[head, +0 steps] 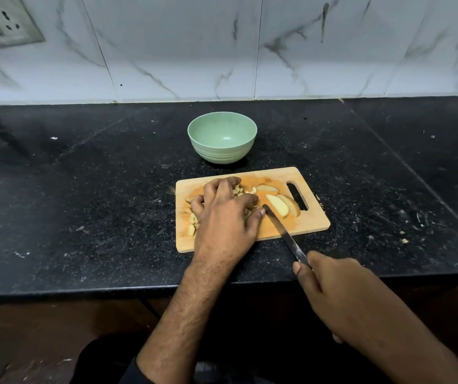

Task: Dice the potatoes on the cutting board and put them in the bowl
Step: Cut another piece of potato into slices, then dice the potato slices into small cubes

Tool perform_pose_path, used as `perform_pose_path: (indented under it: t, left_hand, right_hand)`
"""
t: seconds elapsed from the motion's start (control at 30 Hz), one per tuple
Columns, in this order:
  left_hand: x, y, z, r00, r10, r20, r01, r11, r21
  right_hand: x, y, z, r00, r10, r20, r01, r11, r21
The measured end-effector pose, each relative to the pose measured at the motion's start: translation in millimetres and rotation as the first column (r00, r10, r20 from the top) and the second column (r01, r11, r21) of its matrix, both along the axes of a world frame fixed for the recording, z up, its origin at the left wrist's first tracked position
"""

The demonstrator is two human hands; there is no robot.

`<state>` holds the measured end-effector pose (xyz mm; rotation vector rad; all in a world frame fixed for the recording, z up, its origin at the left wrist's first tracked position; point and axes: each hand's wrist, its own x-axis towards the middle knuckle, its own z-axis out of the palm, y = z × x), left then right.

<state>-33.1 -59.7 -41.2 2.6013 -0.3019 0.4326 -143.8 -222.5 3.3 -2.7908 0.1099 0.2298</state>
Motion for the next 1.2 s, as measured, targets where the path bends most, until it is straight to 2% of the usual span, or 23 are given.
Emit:
perform_pose_path:
  t: [0.27,0.6,0.8,1.0,1.13,1.2]
  left_hand:
    - [2,-1,0,0.993,0.118,-0.027,-0.119,0.991,-0.059]
    - [3,-4,0,0.994,0.105,0.003,-0.105,0.992,-0.066]
    - [2,-3,-1,0.994,0.092,0.065,-0.079,0.98,-0.184]
    - [-5,2,1,0.995,-0.091,0.049,0.095,0.991,-0.088]
    - [-4,-3,4,0.999,-0.047,0.022,0.046,0.998,0.045]
    - [-3,-6,4,1.0,0.004,0.026,-0.005,0.999,0.035]
  right_hand:
    - [2,-3,0,1.0,-0.007,0.013,0.007,1.0,0.002]
    - [4,-4,-2,1.0,-0.026,0.005,0.025,0.999,0.031]
    - [3,-4,-2,1.0,-0.027,0.005,0.027,0.999,0.025]
    - [4,4,3,1.0,-0.007,-0.001,0.007,0.998,0.064]
    - [5,-1,5,0.999,-0.023,0.031,0.021,0.998,0.063]
    - [5,-4,5,0.999,-0.037,0.025,0.036,0.998,0.049]
